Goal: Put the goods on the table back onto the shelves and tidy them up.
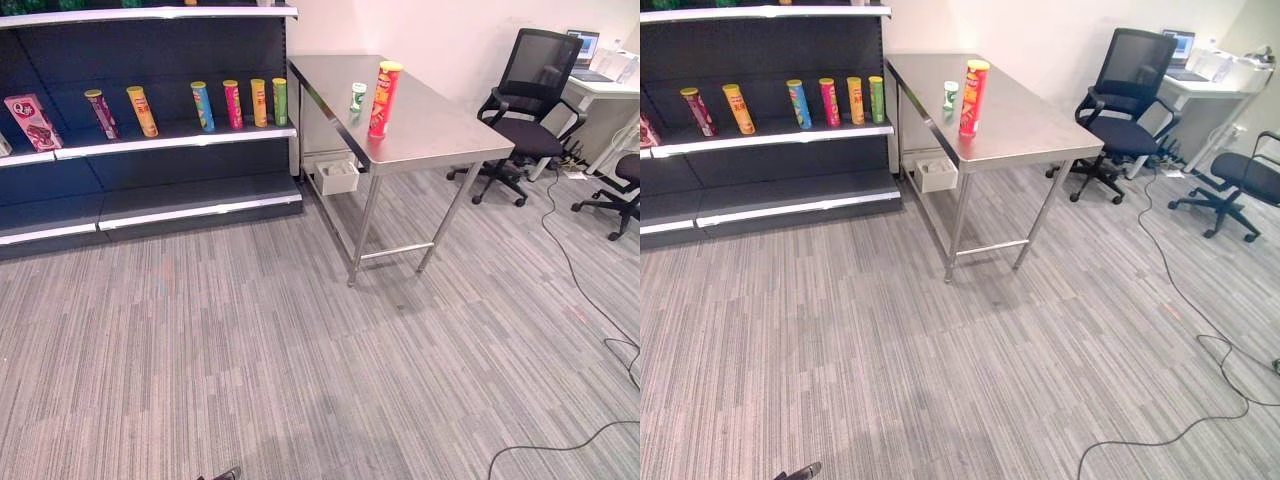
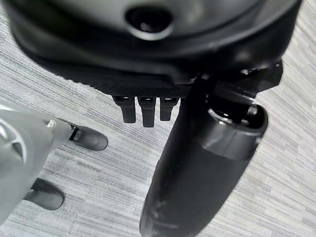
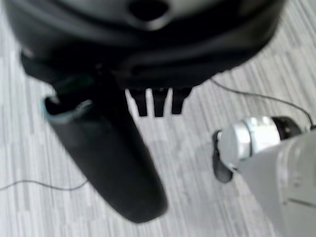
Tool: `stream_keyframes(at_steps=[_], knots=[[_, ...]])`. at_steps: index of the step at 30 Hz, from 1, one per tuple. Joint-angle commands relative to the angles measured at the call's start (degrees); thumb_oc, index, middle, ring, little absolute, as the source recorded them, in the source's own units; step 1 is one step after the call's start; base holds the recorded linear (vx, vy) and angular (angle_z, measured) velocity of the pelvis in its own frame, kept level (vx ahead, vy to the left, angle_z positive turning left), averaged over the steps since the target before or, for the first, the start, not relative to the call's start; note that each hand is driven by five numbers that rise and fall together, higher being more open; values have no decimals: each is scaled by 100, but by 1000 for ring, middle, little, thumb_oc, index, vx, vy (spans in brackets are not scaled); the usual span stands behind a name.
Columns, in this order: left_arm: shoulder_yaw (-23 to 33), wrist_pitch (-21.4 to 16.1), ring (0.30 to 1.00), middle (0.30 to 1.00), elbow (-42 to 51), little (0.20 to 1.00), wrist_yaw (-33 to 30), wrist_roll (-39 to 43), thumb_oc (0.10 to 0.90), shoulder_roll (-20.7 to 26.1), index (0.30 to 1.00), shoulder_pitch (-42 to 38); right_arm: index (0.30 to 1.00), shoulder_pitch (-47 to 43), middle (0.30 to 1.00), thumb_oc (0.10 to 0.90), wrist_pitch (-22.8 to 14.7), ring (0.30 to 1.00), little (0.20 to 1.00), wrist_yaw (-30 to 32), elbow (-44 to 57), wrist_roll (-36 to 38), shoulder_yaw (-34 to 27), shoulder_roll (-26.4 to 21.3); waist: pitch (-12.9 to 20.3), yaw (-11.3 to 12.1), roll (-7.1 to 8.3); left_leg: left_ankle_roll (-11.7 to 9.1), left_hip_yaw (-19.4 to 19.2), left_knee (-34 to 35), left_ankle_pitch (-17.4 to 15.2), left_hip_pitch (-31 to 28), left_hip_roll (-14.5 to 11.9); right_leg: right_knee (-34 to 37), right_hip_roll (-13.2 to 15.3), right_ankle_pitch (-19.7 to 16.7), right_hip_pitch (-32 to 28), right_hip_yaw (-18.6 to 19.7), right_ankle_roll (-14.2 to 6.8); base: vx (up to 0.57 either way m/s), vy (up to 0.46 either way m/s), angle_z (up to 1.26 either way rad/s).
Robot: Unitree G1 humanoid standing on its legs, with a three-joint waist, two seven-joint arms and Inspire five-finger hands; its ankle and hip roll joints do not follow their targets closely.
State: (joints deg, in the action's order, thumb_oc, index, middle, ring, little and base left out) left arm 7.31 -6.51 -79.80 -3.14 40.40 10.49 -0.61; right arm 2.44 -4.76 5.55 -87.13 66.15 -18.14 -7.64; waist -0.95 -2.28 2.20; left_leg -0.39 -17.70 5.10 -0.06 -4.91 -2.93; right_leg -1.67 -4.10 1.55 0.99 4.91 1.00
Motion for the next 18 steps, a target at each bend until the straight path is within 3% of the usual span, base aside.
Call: stream_keyframes(at_steps=[1, 7, 18], knots=[[-113, -267, 900, 900, -119, 900, 66, -539, 800, 199, 900, -62, 900, -133, 900, 800, -169, 900, 900, -15, -316, -211, -175, 142, 80, 96, 113, -179, 136, -10, -504, -310, -1, 300, 382, -479, -244, 206, -965, 0, 0, 0], [-378, -294, 900, 900, -37, 900, 177, -598, 800, 78, 900, -13, 900, -175, 900, 800, -306, 900, 900, -105, -199, -126, -48, 197, 25, 271, 153, -168, 274, -10, -486, -268, 20, 306, 421, -446, -265, 59, -940, -11, -7, 13], [-485, -309, 900, 900, -42, 900, 302, -674, 800, 42, 900, 69, 900, -119, 900, 800, -235, 900, 900, -151, -296, -335, 46, 175, -20, 374, 144, -162, 369, -10, -484, -290, 35, 309, 442, -395, -321, -72, -908, 4, -2, 7]])
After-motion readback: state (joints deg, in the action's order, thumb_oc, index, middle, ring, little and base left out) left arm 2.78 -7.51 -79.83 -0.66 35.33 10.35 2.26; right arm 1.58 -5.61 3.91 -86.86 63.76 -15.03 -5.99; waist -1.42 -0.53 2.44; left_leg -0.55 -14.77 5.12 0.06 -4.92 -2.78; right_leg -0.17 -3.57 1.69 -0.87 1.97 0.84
